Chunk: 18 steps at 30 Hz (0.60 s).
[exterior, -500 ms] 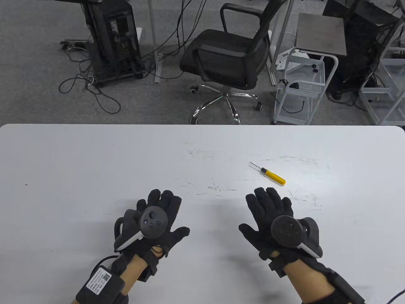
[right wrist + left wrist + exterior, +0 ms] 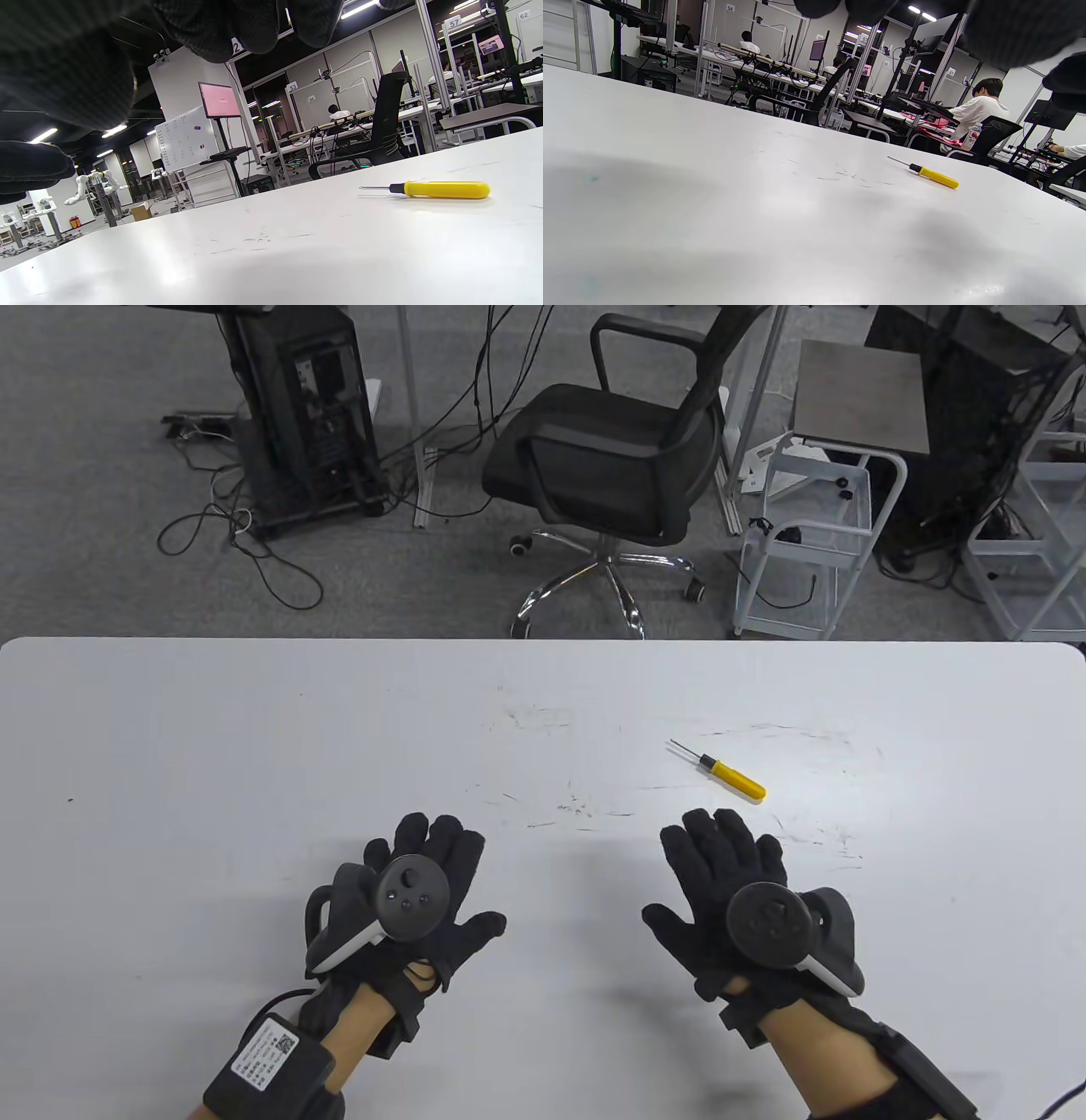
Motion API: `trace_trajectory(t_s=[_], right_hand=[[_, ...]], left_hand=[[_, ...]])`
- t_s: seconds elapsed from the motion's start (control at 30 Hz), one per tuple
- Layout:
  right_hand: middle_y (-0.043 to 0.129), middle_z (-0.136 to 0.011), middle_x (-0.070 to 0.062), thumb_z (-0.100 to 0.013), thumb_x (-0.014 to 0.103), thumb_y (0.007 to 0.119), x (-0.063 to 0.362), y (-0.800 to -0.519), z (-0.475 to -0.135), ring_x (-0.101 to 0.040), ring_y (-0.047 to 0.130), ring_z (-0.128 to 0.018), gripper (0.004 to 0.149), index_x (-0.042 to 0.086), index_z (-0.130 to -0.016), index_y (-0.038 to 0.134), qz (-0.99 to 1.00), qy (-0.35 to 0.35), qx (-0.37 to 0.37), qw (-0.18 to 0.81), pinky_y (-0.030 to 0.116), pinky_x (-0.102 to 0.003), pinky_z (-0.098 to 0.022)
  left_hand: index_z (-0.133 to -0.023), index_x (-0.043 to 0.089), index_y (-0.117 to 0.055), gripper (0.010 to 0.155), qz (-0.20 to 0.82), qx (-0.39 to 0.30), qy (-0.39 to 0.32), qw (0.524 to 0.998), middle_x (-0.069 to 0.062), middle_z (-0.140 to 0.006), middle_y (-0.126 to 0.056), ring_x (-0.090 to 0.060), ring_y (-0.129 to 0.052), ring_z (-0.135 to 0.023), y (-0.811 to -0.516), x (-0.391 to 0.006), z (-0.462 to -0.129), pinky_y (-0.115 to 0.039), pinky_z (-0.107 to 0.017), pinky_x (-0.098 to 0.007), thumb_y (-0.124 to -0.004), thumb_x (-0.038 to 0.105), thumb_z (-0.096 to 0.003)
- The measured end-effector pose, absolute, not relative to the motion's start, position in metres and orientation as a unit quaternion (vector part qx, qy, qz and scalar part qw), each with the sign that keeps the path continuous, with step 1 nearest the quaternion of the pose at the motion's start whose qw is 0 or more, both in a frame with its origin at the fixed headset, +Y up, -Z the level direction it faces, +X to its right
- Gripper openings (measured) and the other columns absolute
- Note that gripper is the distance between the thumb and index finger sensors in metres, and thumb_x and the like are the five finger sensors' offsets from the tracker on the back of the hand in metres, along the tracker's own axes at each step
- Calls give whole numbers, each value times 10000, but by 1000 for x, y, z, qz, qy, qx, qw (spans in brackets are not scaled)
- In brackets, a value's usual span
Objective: Separate screwdriver from screwdriver handle
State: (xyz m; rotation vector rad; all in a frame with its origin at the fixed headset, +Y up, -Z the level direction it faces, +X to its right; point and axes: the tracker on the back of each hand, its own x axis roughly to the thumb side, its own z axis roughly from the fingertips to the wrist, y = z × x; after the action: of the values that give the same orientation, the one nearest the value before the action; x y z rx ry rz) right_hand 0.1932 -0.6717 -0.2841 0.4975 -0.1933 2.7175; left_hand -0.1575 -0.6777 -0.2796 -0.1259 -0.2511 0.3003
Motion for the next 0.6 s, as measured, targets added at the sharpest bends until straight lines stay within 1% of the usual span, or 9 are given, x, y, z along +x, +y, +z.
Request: trace_trajectory(t_s=[0.1, 0.17, 0.27, 0.33, 0.43, 0.53, 0.6], right_hand=[[322, -1194, 3, -520, 597, 846, 195, -673, -287, -446, 334, -1137, 811, 242, -1135, 454, 965, -70, 171, 188, 316, -720, -745], [355, -1182, -32, -519, 579, 854, 197, -673, -291, -463, 370, -1124, 799, 219, -1126, 481, 965, -69, 165, 191, 361, -710, -747], [389, -1153, -95, -521, 516, 878, 206, -675, -305, -500, 431, -1090, 785, 160, -1109, 499, 968, -33, 128, 214, 438, -684, -746], [435, -1133, -103, -520, 476, 891, 212, -675, -317, -503, 505, -1060, 763, 134, -1093, 521, 972, -34, 109, 207, 503, -657, -744], [498, -1102, -101, -518, 432, 904, 225, -677, -341, -484, 592, -1014, 723, 125, -1071, 555, 976, -42, 74, 201, 570, -623, -733], [508, -1088, -96, -518, 413, 909, 237, -686, -372, -474, 600, -997, 705, 125, -1061, 562, 981, -29, 28, 189, 575, -611, -736], [510, -1083, -86, -518, 404, 911, 241, -692, -387, -463, 597, -994, 693, 134, -1055, 566, 983, -22, 13, 182, 576, -603, -738]], left_hand=[[-1125, 354, -364, 887, 150, -63, -125, 979, 33, -1194, -281, -392, -218, -1163, -678, -158, -280, -275, -797, -655, -737, 715, -407], [-1124, 355, -367, 884, 152, -64, -124, 979, 31, -1193, -286, -392, -224, -1164, -678, -158, -280, -277, -796, -656, -738, 714, -406], [-1124, 352, -374, 879, 150, -65, -121, 979, 29, -1192, -293, -395, -231, -1163, -678, -159, -281, -280, -796, -656, -739, 709, -409], [-1124, 350, -377, 876, 152, -65, -121, 979, 28, -1192, -297, -394, -234, -1163, -678, -160, -281, -280, -795, -656, -739, 707, -411], [-1124, 351, -378, 875, 152, -65, -121, 979, 29, -1193, -300, -395, -240, -1164, -678, -161, -282, -281, -795, -657, -739, 707, -411], [-1124, 349, -380, 875, 152, -67, -119, 979, 24, -1193, -301, -399, -244, -1163, -678, -162, -282, -282, -794, -658, -740, 705, -412], [-1125, 350, -378, 874, 153, -67, -118, 979, 25, -1193, -303, -397, -246, -1163, -678, -163, -283, -282, -795, -657, -740, 705, -413]])
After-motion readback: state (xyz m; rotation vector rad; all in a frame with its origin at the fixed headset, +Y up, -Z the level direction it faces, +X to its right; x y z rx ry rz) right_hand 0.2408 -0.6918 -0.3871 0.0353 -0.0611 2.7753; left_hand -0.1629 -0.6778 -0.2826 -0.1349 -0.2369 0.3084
